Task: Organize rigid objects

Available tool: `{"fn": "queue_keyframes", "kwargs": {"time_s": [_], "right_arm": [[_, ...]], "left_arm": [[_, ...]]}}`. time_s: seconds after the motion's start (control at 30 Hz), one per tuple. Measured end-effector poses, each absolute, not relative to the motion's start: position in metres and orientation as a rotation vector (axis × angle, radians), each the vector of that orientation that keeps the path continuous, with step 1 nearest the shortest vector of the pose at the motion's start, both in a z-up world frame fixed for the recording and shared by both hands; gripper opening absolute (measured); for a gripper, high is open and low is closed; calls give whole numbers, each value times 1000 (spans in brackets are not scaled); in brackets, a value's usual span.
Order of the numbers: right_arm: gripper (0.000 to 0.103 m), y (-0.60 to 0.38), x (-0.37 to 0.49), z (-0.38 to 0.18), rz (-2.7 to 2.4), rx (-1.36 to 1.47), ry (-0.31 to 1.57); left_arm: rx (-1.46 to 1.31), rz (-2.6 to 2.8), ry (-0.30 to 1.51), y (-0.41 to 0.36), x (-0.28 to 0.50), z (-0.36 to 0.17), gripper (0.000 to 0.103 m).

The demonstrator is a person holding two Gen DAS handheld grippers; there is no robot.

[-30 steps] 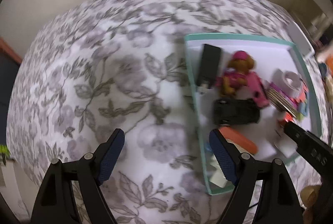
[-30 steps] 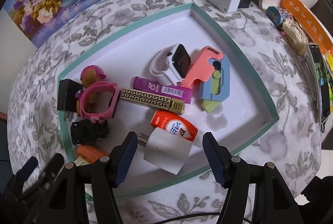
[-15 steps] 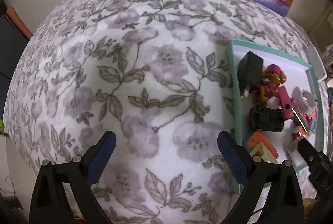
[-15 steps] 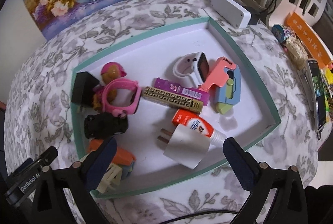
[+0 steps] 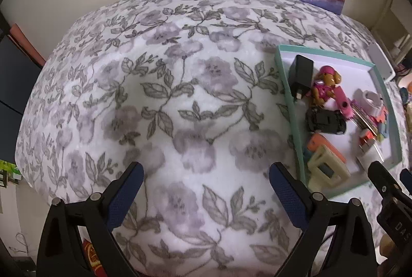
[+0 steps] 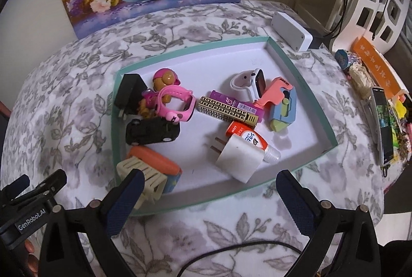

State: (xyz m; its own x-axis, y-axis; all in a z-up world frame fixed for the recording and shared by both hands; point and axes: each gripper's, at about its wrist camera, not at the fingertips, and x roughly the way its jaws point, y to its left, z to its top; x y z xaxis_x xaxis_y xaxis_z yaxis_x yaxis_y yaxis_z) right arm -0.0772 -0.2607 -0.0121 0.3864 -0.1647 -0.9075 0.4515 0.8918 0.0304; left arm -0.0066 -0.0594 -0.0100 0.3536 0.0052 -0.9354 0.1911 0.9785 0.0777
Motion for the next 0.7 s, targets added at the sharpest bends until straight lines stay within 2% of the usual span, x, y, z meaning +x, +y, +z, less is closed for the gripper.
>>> {"fn": "queue_keyframes", "kwargs": {"time_s": [0.7], "right_arm": [[103,-244,-105,18,-393,289,1013]], "left_arm": [[197,-141,1106,-53,-33,20,98]]}}
